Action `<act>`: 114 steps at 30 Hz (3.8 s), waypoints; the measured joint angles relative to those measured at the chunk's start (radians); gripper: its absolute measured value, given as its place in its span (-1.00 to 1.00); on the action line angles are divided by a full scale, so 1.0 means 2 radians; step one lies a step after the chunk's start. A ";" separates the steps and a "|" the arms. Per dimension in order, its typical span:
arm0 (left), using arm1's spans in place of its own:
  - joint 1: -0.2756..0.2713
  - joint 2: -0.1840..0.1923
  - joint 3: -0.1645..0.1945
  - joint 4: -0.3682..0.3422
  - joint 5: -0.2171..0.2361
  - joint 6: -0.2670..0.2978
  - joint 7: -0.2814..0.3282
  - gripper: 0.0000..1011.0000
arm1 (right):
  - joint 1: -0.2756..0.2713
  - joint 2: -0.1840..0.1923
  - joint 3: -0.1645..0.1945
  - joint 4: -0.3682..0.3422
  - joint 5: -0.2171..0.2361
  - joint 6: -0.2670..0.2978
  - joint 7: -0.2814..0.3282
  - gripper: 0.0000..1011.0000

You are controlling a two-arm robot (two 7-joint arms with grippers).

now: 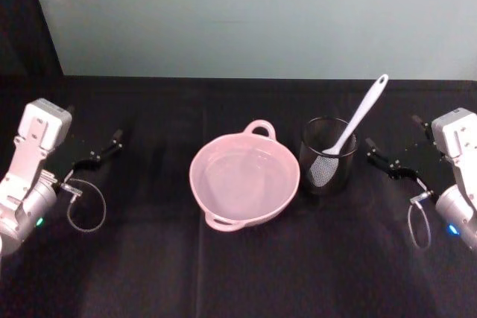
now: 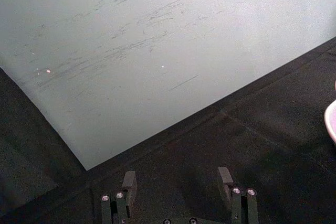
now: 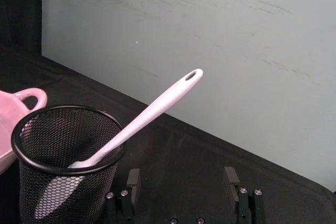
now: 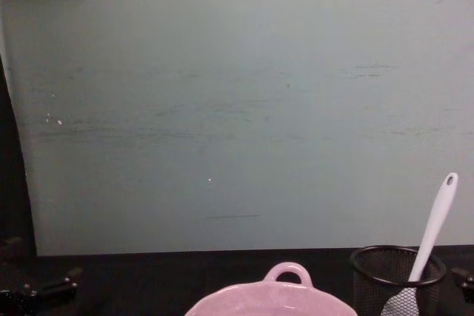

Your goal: Use the one hand to pick up the spoon and stir the clear water in the bowl.

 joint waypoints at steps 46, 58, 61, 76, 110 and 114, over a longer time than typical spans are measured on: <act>0.000 0.000 0.000 0.000 0.000 0.000 0.000 1.00 | -0.106 0.037 0.139 -0.122 0.221 0.046 0.113 0.98; 0.000 0.000 0.000 0.000 0.000 0.000 0.000 1.00 | -0.067 -0.009 0.169 -0.096 0.440 0.208 0.161 0.98; 0.000 0.000 0.000 0.000 0.000 0.000 0.000 1.00 | -0.046 -0.015 0.162 -0.080 0.463 0.231 0.160 0.98; 0.000 0.000 0.000 0.000 0.000 0.000 0.000 1.00 | 0.044 -0.026 0.092 0.005 0.441 0.227 0.180 0.98; 0.000 0.000 0.000 0.000 0.000 0.000 0.000 1.00 | 0.065 -0.027 0.071 0.029 0.424 0.209 0.192 0.00; 0.000 0.000 0.000 0.000 0.000 0.000 0.000 1.00 | 0.065 -0.027 0.071 0.029 0.424 0.209 0.192 -0.24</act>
